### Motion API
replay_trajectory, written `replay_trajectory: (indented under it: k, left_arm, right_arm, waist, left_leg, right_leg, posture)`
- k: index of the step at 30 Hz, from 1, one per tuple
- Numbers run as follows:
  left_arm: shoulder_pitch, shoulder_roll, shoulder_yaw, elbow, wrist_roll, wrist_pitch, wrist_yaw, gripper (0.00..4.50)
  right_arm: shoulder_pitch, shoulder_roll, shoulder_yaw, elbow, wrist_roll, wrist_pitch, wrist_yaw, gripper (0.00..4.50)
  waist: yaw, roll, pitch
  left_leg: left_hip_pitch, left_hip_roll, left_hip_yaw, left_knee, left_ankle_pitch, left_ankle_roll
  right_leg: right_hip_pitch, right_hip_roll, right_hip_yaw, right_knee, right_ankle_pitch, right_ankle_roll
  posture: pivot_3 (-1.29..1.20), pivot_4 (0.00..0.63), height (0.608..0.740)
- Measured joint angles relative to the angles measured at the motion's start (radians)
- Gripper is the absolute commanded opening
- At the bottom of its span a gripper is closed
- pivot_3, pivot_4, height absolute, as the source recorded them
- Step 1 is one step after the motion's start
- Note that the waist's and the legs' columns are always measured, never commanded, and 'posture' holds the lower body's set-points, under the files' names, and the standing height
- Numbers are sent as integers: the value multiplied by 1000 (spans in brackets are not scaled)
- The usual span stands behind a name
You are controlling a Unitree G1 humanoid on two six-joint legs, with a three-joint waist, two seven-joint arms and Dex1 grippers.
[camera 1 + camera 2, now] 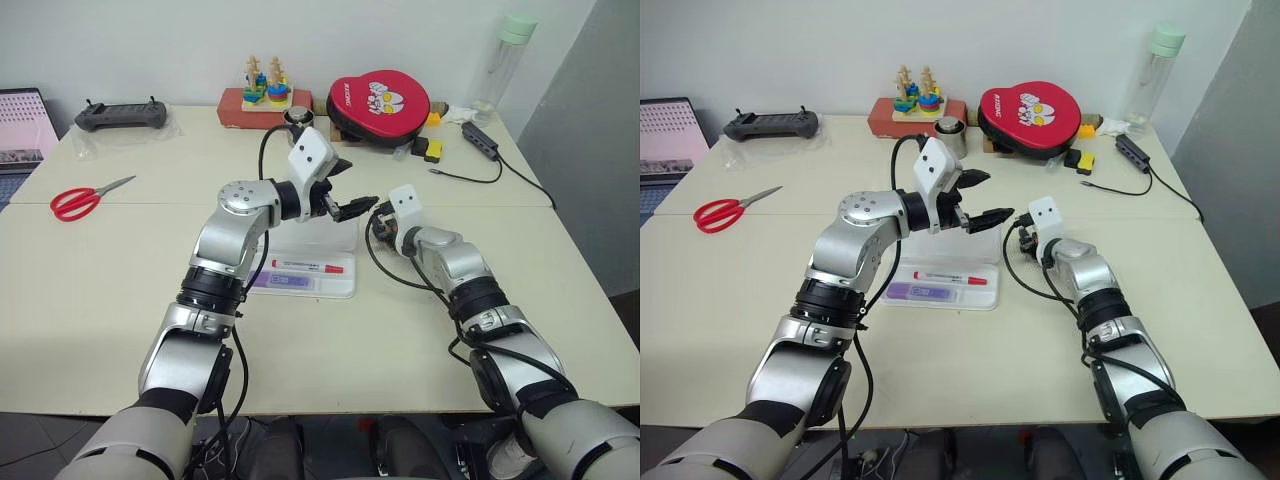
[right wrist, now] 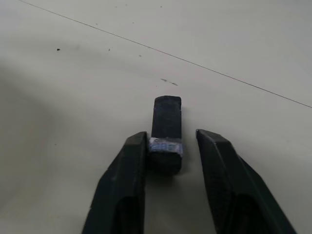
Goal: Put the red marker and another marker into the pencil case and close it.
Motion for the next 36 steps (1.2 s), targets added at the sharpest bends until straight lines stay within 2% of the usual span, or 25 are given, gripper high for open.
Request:
replay_trajectory:
  k: [2, 3, 8, 12, 15, 19, 21, 24, 30, 36]
  left_arm:
    - [0, 0, 0, 0, 0, 1, 0, 4500]
    - [0, 0, 0, 0, 0, 1, 0, 4500]
    - [4, 0, 0, -4, -3, 4, -2, 4500]
    - [49, 44, 22, -60, -49, 43, -35, 4500]
    - [114, 130, 71, -146, -120, 83, -104, 4500]
    - [253, 315, 140, -235, -179, 118, -237, 4500]
    - [332, 400, 150, -255, -196, 109, -314, 4500]
    - [397, 470, 152, -259, -201, 59, -407, 4500]
    - [421, 519, 172, -258, -211, -5, -466, 4500]
    - [430, 524, 174, -257, -211, -21, -460, 4500]
  right_arm:
    - [0, 0, 0, 0, 0, -4, 0, 355]
    - [0, 0, -1, 0, 0, -5, 0, 308]
    - [15, -15, -4, -26, 1, -7, 13, 307]
    - [52, -90, -6, -172, 6, -2, 78, 307]
    - [84, -165, -43, -345, 53, 26, 160, 307]
    - [186, -288, -53, -617, 162, 128, 358, 307]
    - [247, -328, -10, -756, 230, 178, 474, 307]
    - [269, -337, 116, -873, 268, 230, 586, 307]
    - [233, -255, 295, -781, 180, 227, 589, 307]
    - [213, -245, 338, -692, 112, 185, 598, 307]
  waist:
    - [0, 0, 0]
    - [0, 0, 0]
    - [0, 0, 0]
    - [-2, 0, 0]
    - [-11, 0, 0]
    - [-22, 0, 0]
    - [-25, 0, 0]
    - [-24, 0, 0]
    - [-13, 0, 0]
    - [-2, 0, 0]
  left_leg:
    - [0, 0, 0, 0, 0, 0]
    - [0, 0, 0, 0, 0, 0]
    - [-1, 0, 0, 0, 0, 0]
    - [-1, 0, 0, -1, 0, 0]
    - [-1, 0, 0, -3, 0, 0]
    - [2, 0, 1, -7, 0, 0]
    - [3, 1, 1, -8, 0, 0]
    - [3, 1, 0, -9, 0, 0]
    - [2, 1, 1, -2, 0, 0]
    - [1, 1, 1, -1, 0, 0]
  right_leg:
    - [0, 0, 0, 0, 0, 0]
    - [0, 0, 0, 0, 0, 0]
    - [0, 0, 0, 0, 0, 0]
    - [-1, 0, 0, -1, 0, 0]
    - [-2, 0, 0, -1, 0, 0]
    - [0, 0, 0, -2, -2, -3]
    - [-1, 0, 0, -1, -3, -4]
    - [-1, 0, -1, -1, -4, -4]
    - [0, 0, 0, -1, -4, 4]
    - [-1, 0, 0, -1, -3, 4]
  posture:
    - [0, 150, 740]
    - [0, 150, 740]
    - [0, 150, 740]
    - [0, 150, 740]
    - [0, 150, 740]
    - [0, 150, 740]
    - [0, 150, 740]
    - [0, 150, 740]
    - [0, 150, 740]
    - [0, 150, 740]
